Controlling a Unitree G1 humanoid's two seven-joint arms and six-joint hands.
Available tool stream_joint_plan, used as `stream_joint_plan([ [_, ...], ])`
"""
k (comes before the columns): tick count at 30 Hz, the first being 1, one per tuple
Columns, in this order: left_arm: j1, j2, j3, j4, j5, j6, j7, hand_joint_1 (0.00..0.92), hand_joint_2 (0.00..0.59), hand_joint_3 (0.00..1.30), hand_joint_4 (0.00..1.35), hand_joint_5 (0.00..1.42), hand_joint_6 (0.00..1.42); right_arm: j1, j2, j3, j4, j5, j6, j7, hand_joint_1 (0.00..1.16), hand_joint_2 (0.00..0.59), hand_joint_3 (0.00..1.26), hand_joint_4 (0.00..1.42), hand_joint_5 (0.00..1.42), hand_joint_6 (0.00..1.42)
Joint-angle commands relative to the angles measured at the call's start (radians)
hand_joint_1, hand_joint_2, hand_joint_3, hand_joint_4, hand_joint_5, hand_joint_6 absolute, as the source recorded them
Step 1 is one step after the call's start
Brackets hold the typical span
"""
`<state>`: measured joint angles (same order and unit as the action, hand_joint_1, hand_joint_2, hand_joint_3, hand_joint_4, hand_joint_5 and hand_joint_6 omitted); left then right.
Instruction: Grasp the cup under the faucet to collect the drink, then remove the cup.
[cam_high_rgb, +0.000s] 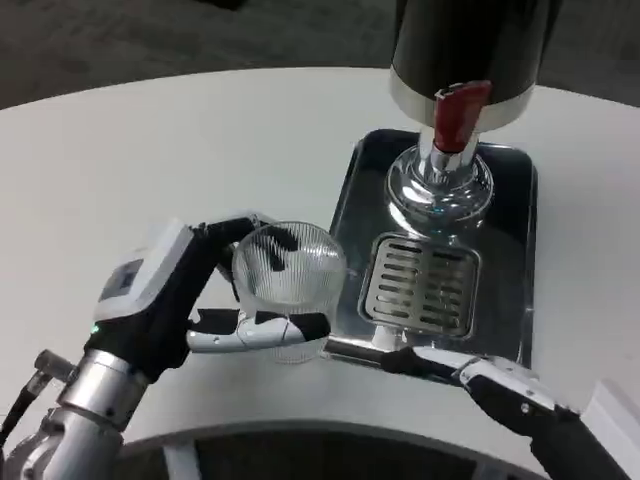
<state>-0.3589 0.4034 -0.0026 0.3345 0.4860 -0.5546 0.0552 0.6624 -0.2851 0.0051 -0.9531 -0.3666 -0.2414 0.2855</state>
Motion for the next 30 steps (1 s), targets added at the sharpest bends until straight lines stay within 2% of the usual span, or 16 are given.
stream_joint_plan([
  [1, -0.097, -0.024, -0.045, 0.084, 0.02, 0.008, 0.054, 0.706, 0.061, 0.78, 0.82, 0.88, 0.71, 0.026, 0.002, -0.013, -0.02, 0.002, -0.029, -0.01, 0.54, 0.438, 0.27, 0.23, 0.19, 0.11],
  [8, -0.211, -0.063, -0.083, 0.176, 0.025, 0.034, 0.087, 0.706, 0.061, 0.78, 0.82, 0.9, 0.71, 0.042, 0.003, -0.023, -0.016, 0.008, -0.043, -0.011, 0.54, 0.438, 0.27, 0.23, 0.19, 0.11],
  [15, -0.287, -0.078, -0.126, 0.226, 0.046, 0.036, 0.12, 0.7, 0.059, 0.78, 0.82, 0.9, 0.71, 0.047, 0.006, -0.018, -0.014, 0.004, -0.049, -0.011, 0.54, 0.438, 0.27, 0.23, 0.19, 0.11],
  [30, -0.384, -0.108, -0.23, 0.366, 0.097, 0.041, 0.194, 0.698, 0.058, 0.78, 0.82, 0.9, 0.71, 0.079, 0.01, -0.033, -0.012, 0.015, -0.063, -0.02, 0.54, 0.438, 0.27, 0.23, 0.19, 0.11],
])
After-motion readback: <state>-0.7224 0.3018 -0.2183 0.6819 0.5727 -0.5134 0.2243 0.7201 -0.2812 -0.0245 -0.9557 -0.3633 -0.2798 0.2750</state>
